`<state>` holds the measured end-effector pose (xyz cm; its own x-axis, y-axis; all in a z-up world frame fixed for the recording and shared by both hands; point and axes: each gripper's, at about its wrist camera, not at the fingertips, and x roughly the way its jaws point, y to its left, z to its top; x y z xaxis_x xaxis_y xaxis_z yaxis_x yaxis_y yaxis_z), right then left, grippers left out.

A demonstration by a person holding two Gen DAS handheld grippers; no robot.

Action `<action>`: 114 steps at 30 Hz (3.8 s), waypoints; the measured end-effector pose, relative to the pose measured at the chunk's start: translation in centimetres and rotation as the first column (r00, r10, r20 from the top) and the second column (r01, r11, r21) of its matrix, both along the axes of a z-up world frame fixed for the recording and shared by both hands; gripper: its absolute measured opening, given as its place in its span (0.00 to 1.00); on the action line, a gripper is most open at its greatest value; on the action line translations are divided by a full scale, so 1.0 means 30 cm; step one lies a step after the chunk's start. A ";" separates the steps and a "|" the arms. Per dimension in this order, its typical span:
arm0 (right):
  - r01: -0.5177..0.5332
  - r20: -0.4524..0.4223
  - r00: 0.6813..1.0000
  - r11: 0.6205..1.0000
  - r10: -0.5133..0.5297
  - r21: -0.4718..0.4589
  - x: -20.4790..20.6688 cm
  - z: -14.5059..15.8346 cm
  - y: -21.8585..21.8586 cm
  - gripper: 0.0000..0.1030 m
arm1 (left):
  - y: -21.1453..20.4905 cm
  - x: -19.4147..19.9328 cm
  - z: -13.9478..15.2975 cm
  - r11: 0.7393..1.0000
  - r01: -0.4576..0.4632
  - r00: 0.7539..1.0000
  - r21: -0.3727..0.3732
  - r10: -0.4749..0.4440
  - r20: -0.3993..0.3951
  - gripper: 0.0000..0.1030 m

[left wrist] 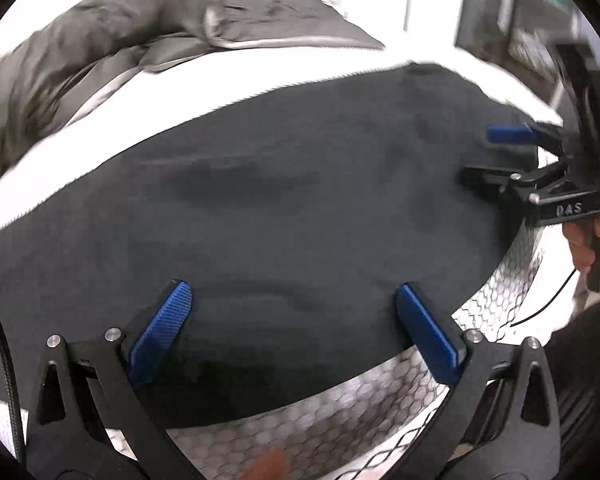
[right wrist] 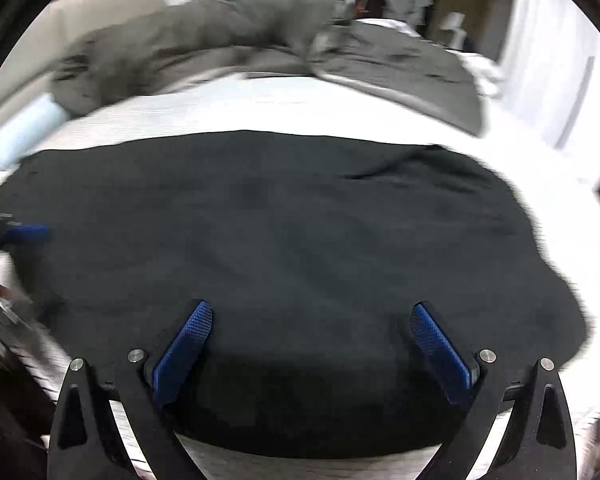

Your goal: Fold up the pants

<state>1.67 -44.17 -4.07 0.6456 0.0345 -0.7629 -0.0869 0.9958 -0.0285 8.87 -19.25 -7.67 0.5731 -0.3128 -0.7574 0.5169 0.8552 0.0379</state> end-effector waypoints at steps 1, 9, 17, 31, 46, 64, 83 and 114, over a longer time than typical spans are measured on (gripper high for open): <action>-0.033 -0.018 0.999 0.999 0.033 0.003 0.010 -0.017 0.022 0.98 | -0.010 0.002 -0.006 1.000 0.006 1.000 0.022 -0.006 0.011 1.00; 0.042 -0.058 0.997 0.991 -0.050 -0.130 0.058 -0.067 -0.083 0.98 | 0.332 0.078 0.004 0.978 -0.208 0.977 -0.017 0.207 -0.041 1.00; 0.089 -0.059 0.993 0.987 -0.097 -0.135 0.052 -0.059 -0.144 0.99 | 0.830 0.136 0.001 0.870 -0.485 0.875 0.087 0.482 0.052 1.00; 0.036 0.030 0.999 0.999 -0.037 0.040 0.014 0.049 -0.089 0.99 | 1.150 0.190 0.018 0.792 -0.610 0.792 0.010 0.609 0.026 0.91; 0.114 -0.046 0.992 0.988 -0.120 -0.107 0.099 -0.029 -0.116 0.99 | 1.184 0.250 0.038 0.772 -0.629 0.777 0.090 0.629 0.038 0.89; 0.057 -0.034 0.998 0.991 -0.061 -0.117 0.090 -0.030 -0.068 0.99 | 0.748 0.340 -0.014 0.899 -0.430 0.902 0.090 0.431 0.006 1.00; 0.079 -0.033 0.996 0.990 -0.083 -0.119 0.087 -0.022 -0.102 0.99 | 0.925 0.592 -0.021 0.841 -0.516 0.839 0.162 0.534 -0.099 0.99; 0.285 0.003 0.958 0.948 -0.287 -0.142 -0.011 -0.034 -0.381 0.98 | -0.092 0.072 -0.007 0.998 0.000 0.995 -0.058 -0.006 -0.098 1.00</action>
<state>1.34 -55.61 -5.09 0.5995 -0.2573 -0.7579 0.1990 0.9651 -0.1702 11.01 -22.01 -7.87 0.4959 -0.3594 -0.7905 0.5179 0.8531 -0.0629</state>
